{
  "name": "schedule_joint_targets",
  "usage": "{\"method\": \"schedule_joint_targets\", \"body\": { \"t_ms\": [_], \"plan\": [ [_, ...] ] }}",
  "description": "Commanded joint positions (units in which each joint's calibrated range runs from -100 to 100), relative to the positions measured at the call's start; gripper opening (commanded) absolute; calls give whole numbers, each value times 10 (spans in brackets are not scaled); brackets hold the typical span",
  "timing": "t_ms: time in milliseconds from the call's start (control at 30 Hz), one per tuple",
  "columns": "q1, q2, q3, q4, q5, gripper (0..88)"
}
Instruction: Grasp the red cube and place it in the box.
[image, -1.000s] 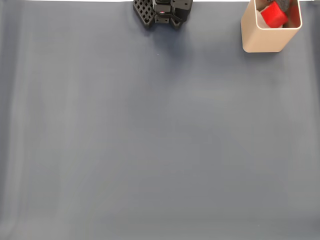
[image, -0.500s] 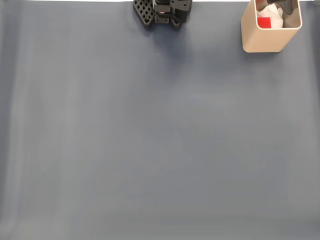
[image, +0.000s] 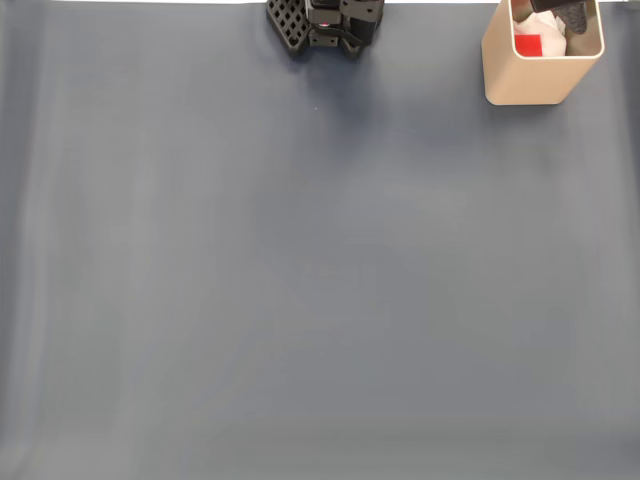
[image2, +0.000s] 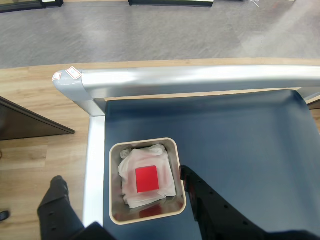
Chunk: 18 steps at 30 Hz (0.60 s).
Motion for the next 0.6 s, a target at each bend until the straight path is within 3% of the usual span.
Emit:
{"method": "schedule_joint_targets", "body": {
  "t_ms": [0,200,300,567],
  "plan": [
    [1,-23,-4,-13,-3,510],
    [-1,-25,-1,-13,-7,494],
    [2,-25,-6,-11,-9,441],
    [48,-23,-32,13,-2,117]
  ]
}}
